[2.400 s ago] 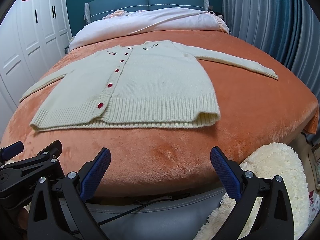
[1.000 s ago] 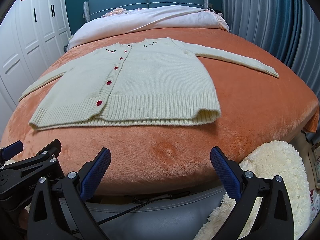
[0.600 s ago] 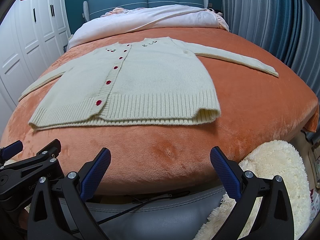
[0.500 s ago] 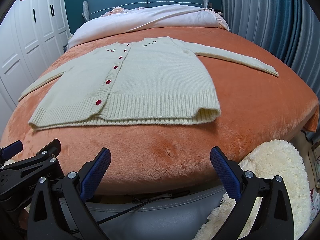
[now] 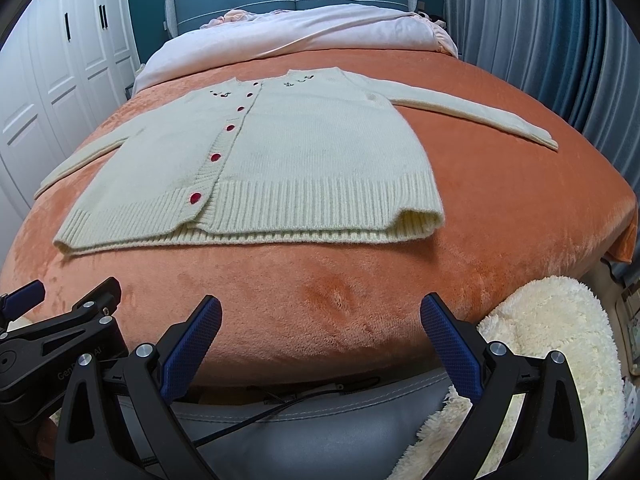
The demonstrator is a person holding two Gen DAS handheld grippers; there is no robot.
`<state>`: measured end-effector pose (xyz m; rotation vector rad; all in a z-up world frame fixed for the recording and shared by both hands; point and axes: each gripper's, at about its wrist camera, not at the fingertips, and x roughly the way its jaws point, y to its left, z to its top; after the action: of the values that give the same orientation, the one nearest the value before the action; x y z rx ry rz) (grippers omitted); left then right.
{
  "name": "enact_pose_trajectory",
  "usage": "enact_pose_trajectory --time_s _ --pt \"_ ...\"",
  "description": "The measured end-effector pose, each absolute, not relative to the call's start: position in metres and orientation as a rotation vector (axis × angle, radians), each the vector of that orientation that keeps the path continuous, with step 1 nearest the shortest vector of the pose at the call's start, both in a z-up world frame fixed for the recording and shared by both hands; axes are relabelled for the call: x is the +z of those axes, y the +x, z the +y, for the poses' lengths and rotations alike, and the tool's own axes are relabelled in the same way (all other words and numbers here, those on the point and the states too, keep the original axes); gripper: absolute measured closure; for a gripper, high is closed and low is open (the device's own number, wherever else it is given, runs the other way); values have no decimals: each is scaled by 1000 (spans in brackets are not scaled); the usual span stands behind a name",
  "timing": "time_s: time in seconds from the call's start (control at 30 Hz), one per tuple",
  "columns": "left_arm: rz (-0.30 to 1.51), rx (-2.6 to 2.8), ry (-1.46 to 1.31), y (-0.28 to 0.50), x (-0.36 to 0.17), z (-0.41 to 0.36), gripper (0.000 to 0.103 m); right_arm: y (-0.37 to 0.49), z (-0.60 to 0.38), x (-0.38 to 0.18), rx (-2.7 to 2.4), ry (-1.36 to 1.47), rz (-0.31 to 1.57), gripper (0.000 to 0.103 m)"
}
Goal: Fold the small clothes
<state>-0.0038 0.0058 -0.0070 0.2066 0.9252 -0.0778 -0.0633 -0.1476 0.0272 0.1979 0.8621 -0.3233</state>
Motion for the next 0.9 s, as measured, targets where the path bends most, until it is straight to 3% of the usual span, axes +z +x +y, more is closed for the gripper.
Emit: enact_pose_trajectory --time_s 0.4,0.67,0.9 --pt "897 -82 64 26 7 32 6 -42 -171 29 -241 302 884 5" --pt "865 54 -34 93 19 66 6 -6 -356 52 -412 536 700 5" --pt "886 184 -45 137 6 82 6 30 -538 13 -619 807 608 5"
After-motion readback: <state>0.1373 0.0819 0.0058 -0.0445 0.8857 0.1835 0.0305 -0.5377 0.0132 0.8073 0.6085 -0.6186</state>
